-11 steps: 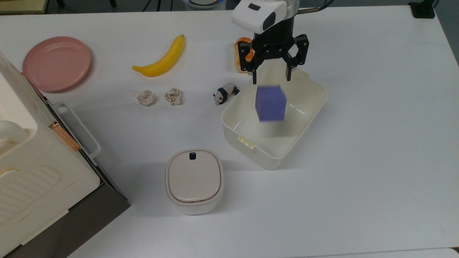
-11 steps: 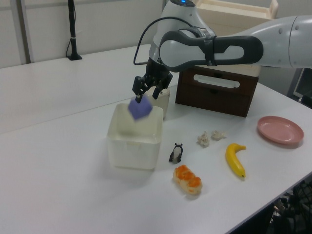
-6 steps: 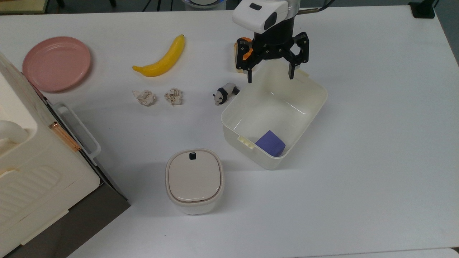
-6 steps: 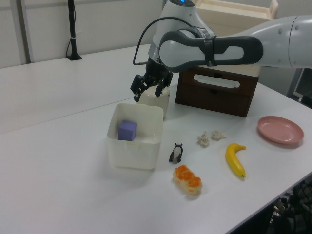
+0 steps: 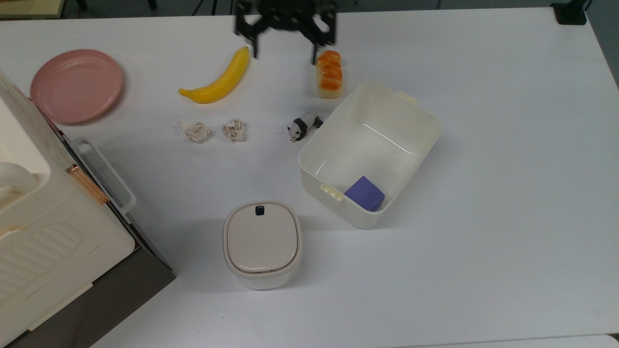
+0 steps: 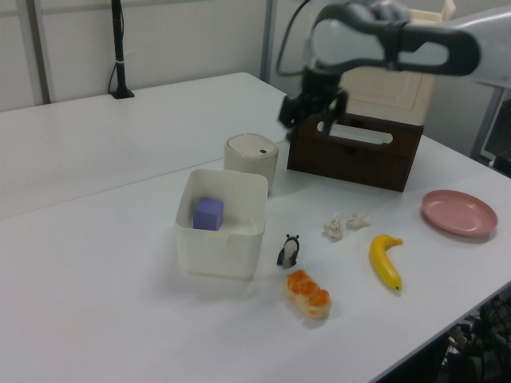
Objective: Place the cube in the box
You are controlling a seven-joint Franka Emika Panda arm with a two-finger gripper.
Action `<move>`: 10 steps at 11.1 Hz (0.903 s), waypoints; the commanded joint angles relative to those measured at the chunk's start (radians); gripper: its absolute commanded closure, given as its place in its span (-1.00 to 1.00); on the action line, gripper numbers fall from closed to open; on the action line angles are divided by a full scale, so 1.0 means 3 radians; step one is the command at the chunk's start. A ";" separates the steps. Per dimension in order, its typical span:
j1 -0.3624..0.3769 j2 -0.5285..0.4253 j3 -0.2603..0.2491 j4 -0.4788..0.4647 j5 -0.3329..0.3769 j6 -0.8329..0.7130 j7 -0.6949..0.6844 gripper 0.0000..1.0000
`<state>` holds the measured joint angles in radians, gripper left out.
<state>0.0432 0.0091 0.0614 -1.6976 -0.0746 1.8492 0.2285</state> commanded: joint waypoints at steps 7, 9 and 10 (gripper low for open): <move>-0.0093 -0.0225 -0.0276 -0.0043 0.0264 -0.0340 -0.0040 -1.00; -0.0093 -0.0225 -0.0292 -0.0053 0.0300 -0.0355 -0.0158 -1.00; -0.0093 -0.0225 -0.0302 -0.0053 0.0300 -0.0360 -0.0158 -1.00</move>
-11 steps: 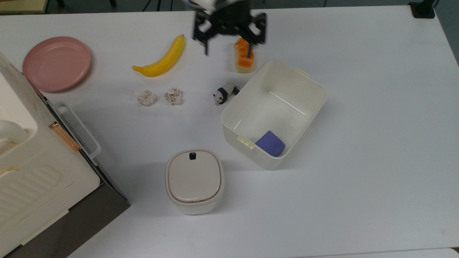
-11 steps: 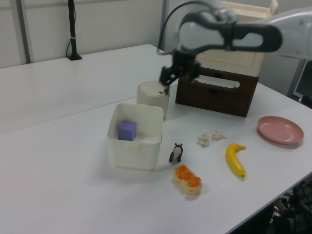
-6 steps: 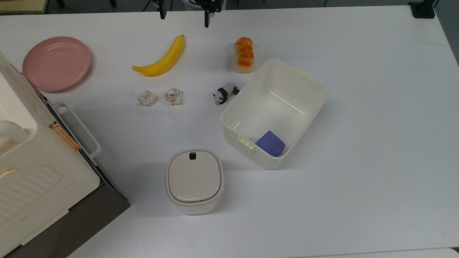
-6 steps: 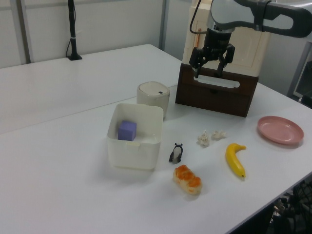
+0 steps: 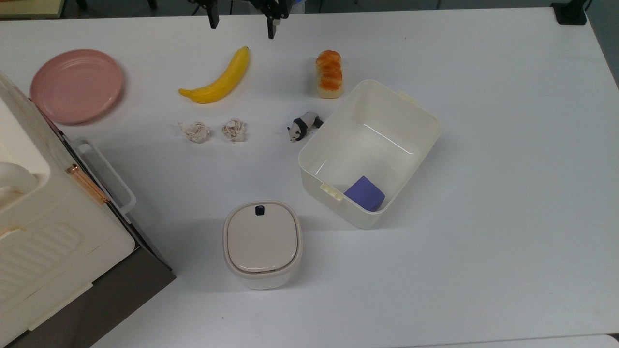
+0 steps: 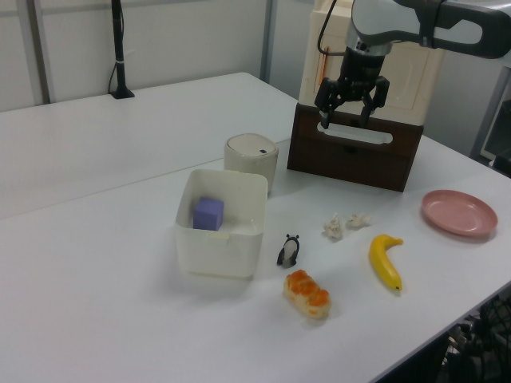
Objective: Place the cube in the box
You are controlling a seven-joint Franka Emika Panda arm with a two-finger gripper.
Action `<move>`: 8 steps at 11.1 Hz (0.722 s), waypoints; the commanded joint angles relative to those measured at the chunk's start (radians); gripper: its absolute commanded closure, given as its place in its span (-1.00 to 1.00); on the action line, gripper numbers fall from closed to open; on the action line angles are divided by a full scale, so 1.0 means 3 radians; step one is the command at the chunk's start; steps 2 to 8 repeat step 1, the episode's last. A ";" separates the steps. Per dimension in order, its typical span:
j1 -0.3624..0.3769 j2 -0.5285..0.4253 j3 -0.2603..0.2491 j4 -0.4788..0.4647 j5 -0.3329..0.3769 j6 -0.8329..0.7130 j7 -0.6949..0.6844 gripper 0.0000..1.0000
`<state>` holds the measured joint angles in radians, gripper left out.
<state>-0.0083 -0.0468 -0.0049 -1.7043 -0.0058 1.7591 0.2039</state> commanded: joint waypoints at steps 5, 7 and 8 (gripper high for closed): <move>0.0079 -0.0038 -0.0081 -0.0031 0.0075 -0.0060 -0.0081 -1.00; 0.0079 -0.0038 -0.0081 -0.0031 0.0075 -0.0060 -0.0081 -1.00; 0.0079 -0.0038 -0.0081 -0.0031 0.0075 -0.0060 -0.0081 -1.00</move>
